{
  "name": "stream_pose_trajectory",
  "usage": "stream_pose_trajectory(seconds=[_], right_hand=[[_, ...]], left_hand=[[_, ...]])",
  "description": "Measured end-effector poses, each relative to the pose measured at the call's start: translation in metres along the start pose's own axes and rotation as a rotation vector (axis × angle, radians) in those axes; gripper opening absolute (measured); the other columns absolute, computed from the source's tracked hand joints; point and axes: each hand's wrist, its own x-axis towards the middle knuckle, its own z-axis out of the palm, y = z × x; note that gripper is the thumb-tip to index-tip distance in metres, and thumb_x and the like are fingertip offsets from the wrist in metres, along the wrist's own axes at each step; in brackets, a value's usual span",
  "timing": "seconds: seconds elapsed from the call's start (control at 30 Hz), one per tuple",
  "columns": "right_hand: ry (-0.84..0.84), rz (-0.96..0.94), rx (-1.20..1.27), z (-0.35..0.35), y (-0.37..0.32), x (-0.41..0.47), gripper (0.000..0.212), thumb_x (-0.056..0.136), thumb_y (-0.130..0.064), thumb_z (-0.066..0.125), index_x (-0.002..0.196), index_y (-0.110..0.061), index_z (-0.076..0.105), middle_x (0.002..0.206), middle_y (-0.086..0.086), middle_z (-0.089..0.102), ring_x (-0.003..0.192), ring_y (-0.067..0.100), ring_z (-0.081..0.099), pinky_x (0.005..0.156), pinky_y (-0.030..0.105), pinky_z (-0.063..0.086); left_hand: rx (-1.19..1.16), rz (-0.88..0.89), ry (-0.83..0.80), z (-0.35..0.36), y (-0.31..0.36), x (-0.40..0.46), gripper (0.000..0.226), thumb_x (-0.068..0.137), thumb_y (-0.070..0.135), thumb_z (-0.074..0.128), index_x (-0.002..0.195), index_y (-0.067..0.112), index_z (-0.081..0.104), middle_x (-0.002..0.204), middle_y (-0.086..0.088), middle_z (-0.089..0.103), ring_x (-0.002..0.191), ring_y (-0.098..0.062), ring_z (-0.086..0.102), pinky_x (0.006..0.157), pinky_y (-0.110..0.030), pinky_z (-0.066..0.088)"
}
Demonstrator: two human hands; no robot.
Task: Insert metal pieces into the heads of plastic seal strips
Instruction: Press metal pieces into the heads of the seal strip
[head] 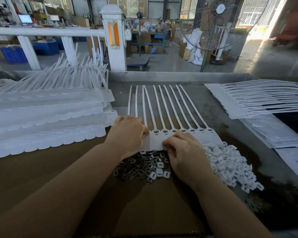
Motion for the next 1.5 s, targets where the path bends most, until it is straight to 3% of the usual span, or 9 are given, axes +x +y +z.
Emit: stream_pose_trajectory(seconds=[0.23, 0.47, 0.6, 0.73, 0.93, 1.03, 1.13, 1.3, 1.5], right_hand=[[0.009, 0.004, -0.005, 0.001, -0.001, 0.001, 0.014, 0.087, -0.009, 0.056, 0.092, -0.011, 0.069, 0.092, 0.002, 0.062, 0.09, 0.021, 0.053, 0.081, 0.039, 0.045], [-0.001, 0.002, -0.016, 0.001, 0.0, 0.0, 0.014, 0.088, -0.011, 0.055, 0.093, -0.011, 0.068, 0.092, 0.001, 0.062, 0.091, 0.02, 0.052, 0.082, 0.038, 0.044], [0.006, 0.004, -0.011, 0.001, 0.001, 0.0, 0.014, 0.087, -0.01, 0.056, 0.092, -0.012, 0.068, 0.091, 0.001, 0.062, 0.09, 0.019, 0.053, 0.081, 0.034, 0.044], [0.006, 0.006, -0.012, 0.001, 0.001, 0.0, 0.014, 0.087, -0.01, 0.056, 0.092, -0.012, 0.068, 0.091, 0.0, 0.062, 0.09, 0.018, 0.052, 0.081, 0.033, 0.044], [0.01, 0.002, -0.015, 0.002, 0.002, 0.0, 0.014, 0.087, -0.011, 0.056, 0.092, -0.012, 0.069, 0.092, 0.001, 0.062, 0.091, 0.019, 0.053, 0.082, 0.034, 0.044], [0.017, 0.004, -0.012, 0.002, 0.001, 0.0, 0.014, 0.087, -0.01, 0.056, 0.092, -0.012, 0.069, 0.092, 0.0, 0.062, 0.09, 0.019, 0.053, 0.081, 0.034, 0.044], [0.017, 0.004, -0.016, 0.002, 0.001, 0.0, 0.014, 0.087, -0.011, 0.056, 0.092, -0.013, 0.069, 0.092, 0.0, 0.062, 0.09, 0.018, 0.052, 0.081, 0.033, 0.044], [0.018, 0.0, -0.014, 0.002, 0.001, 0.0, 0.013, 0.087, -0.011, 0.057, 0.092, -0.012, 0.069, 0.092, 0.0, 0.062, 0.09, 0.019, 0.053, 0.081, 0.033, 0.045], [0.016, -0.007, -0.012, 0.002, 0.001, 0.0, 0.012, 0.085, -0.009, 0.058, 0.091, -0.011, 0.069, 0.091, 0.001, 0.062, 0.088, 0.02, 0.054, 0.08, 0.037, 0.046]], left_hand=[[-0.278, -0.097, -0.091, -0.003, -0.008, -0.002, 0.028, 0.098, 0.025, 0.047, 0.117, 0.035, 0.065, 0.118, 0.008, 0.057, 0.112, -0.015, 0.048, 0.099, -0.041, 0.038], [-0.403, -0.145, -0.051, -0.004, -0.01, -0.004, 0.036, 0.096, 0.01, 0.045, 0.114, 0.033, 0.066, 0.119, 0.01, 0.061, 0.114, -0.016, 0.051, 0.103, -0.042, 0.036], [-0.26, -0.099, -0.067, -0.002, -0.006, -0.005, 0.052, 0.091, -0.001, 0.039, 0.118, 0.037, 0.061, 0.118, 0.013, 0.055, 0.114, -0.013, 0.046, 0.102, -0.037, 0.031], [-0.09, -0.041, -0.04, 0.0, -0.001, -0.003, 0.05, 0.091, 0.003, 0.04, 0.123, 0.038, 0.054, 0.123, 0.015, 0.052, 0.118, -0.012, 0.042, 0.099, -0.036, 0.024], [-0.043, -0.019, -0.085, 0.0, -0.005, -0.006, 0.053, 0.093, 0.006, 0.039, 0.132, 0.042, 0.048, 0.128, 0.016, 0.048, 0.123, -0.012, 0.036, 0.1, -0.034, 0.02], [-0.229, -0.081, -0.084, 0.0, -0.008, -0.006, 0.043, 0.095, 0.011, 0.043, 0.123, 0.041, 0.057, 0.123, 0.016, 0.052, 0.117, -0.013, 0.042, 0.1, -0.035, 0.028], [-0.435, -0.157, -0.016, -0.001, -0.009, -0.004, 0.025, 0.093, 0.018, 0.055, 0.108, 0.032, 0.067, 0.109, 0.014, 0.064, 0.099, -0.009, 0.054, 0.098, -0.039, 0.042], [-0.46, -0.231, -0.007, -0.002, -0.004, 0.006, 0.012, 0.088, 0.025, 0.063, 0.097, 0.029, 0.07, 0.08, 0.023, 0.057, 0.09, -0.009, 0.056, 0.097, -0.043, 0.042], [-0.421, -0.255, 0.019, 0.0, 0.0, 0.012, 0.008, 0.087, 0.03, 0.064, 0.091, 0.031, 0.071, 0.09, 0.016, 0.067, 0.093, -0.011, 0.057, 0.098, -0.044, 0.037]])
